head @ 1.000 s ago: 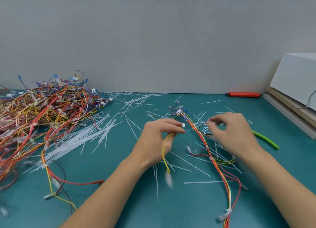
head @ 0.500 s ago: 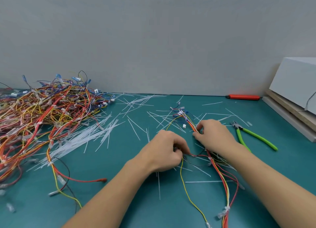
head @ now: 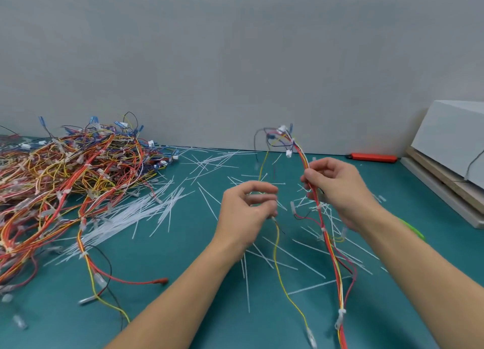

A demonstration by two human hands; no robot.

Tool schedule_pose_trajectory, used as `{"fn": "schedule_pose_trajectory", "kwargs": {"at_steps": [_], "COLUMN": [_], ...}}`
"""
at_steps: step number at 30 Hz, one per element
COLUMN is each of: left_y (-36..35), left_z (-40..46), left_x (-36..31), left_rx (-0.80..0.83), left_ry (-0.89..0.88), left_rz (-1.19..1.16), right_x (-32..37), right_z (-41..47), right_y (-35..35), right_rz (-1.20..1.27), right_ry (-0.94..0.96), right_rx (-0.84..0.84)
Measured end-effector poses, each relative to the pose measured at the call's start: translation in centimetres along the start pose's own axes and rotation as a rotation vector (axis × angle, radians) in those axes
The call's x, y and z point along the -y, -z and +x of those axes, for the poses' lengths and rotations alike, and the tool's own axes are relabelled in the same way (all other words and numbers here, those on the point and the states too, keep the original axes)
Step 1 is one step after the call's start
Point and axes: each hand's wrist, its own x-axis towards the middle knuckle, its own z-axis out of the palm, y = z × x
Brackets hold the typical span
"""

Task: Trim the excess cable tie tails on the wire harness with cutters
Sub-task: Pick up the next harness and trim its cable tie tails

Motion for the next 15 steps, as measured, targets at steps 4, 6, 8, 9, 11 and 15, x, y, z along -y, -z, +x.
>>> {"fn": "schedule_pose_trajectory", "kwargs": {"at_steps": [4, 6, 8, 9, 11, 15], "left_y": [0.4, 0.5, 0.4, 0.5, 0.5, 0.6], "left_z": [0.5, 0.6, 0.6, 0.5, 0.4, 0.5], "left_x": [-0.1, -0.6, -1.0, -1.1, -1.3, -1.6], "left_rx": [-0.143, -0.137, -0.089, -0.065, -0.028, 0.008], "left_ry": [0.143, 0.174, 0.190, 0.191, 0.179, 0.161], "left_rz": [-0.294, -0.451, -0.549, -0.563, -0.545, -0.528], "right_x": [-0.8, -1.4, -1.9, -2.1, -2.3, -2.4], "right_z": [-2.6, -3.5, -3.9, -3.9, -4.0, -4.3], "right_y": [-2.1, -3.0, -3.7, -4.0, -4.2, -4.3], "right_rz": [-0.279, -0.382, -0.440, -0.459, -0.490, -0.430], "right_ry": [0.418, 0.565, 0.645, 0.669, 0.705, 0.647], "right_rx": [-0.141, -0.158, -0.172, -0.181, -0.190, -0.133]}}
